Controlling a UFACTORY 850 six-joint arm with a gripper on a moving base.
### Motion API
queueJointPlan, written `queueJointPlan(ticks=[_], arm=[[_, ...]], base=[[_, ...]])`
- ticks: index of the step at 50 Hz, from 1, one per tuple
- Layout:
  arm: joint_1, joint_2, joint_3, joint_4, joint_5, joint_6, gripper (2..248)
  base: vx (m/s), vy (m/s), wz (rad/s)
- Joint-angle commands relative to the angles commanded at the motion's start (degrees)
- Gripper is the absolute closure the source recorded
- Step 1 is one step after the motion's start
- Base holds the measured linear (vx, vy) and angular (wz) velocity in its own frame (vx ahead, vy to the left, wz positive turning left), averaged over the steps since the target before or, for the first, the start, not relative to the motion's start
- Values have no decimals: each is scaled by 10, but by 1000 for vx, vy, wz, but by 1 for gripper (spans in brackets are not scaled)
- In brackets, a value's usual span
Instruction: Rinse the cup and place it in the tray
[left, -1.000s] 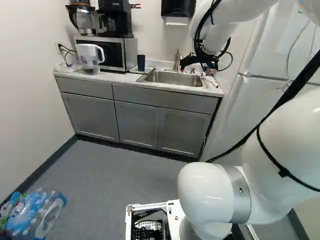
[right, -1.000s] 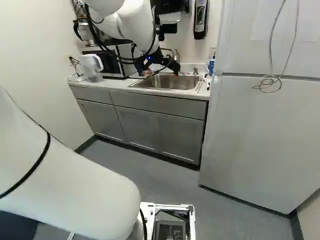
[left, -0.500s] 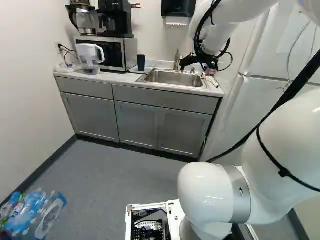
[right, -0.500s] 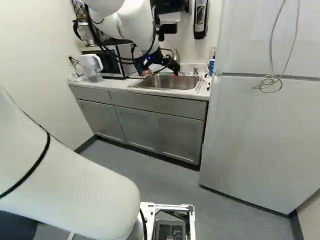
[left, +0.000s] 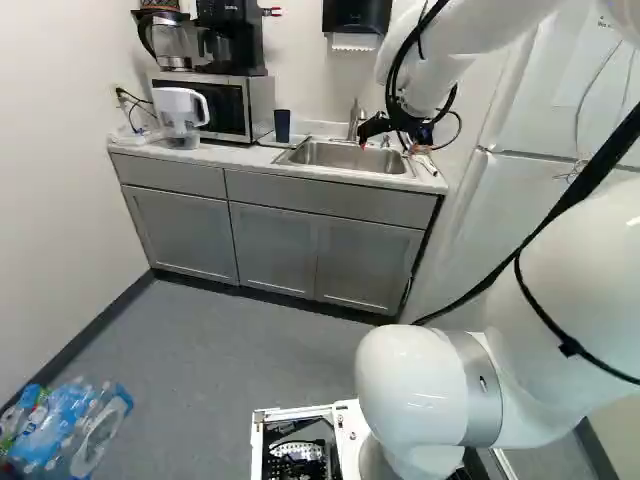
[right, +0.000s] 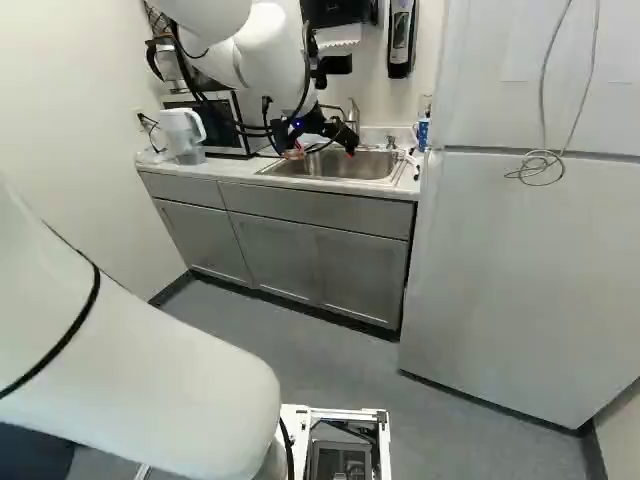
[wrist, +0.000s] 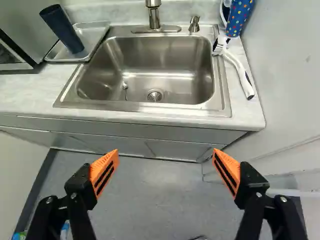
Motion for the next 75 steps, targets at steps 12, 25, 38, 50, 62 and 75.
queueJointPlan(ticks=[12,25,38,50,62,75], arm=[[6,2,23,-2,33,1,3],[14,4,55,-5,79,1,3],[23,7,95,-8,136,2,3],[34,10,138,-11,198,3,3],[46,13,189,-15,270,5,3],[61,18,248,-20,355,6,3]], base=[[0,0,0],[0,0,0],[0,0,0],[0,0,0],[0,0,0],[0,0,0]])
